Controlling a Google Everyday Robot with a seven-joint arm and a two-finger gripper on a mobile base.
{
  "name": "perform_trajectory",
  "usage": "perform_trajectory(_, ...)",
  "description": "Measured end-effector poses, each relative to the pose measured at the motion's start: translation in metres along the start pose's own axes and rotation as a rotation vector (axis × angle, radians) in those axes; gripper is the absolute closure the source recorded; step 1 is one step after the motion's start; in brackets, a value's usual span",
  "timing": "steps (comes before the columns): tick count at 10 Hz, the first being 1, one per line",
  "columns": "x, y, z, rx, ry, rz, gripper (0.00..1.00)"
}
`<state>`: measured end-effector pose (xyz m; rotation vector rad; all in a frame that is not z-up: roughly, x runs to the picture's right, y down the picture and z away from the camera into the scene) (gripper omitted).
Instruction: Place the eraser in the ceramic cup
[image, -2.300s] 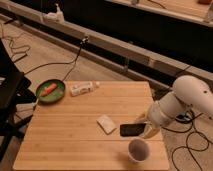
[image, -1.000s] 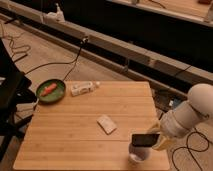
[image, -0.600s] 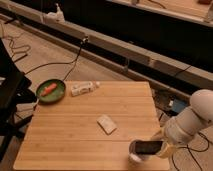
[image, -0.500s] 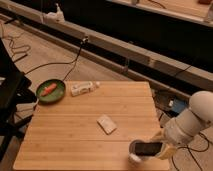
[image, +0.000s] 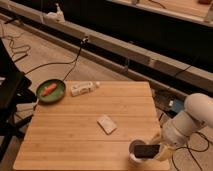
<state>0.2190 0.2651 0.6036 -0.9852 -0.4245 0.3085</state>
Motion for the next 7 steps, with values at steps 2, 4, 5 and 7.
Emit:
perform_trajectory(2, -0.002, -0.009, 0.006, -0.004, -0.004, -0.004, 0.24)
perform_trajectory(4, -0.004, -0.015, 0.006, -0.001, -0.002, -0.012, 0.24)
perform_trajectory(5, -0.006, -0.016, 0.006, 0.000, -0.003, -0.015, 0.24)
perform_trajectory(7, -0.015, -0.020, 0.002, 0.012, -0.016, -0.029, 0.24)
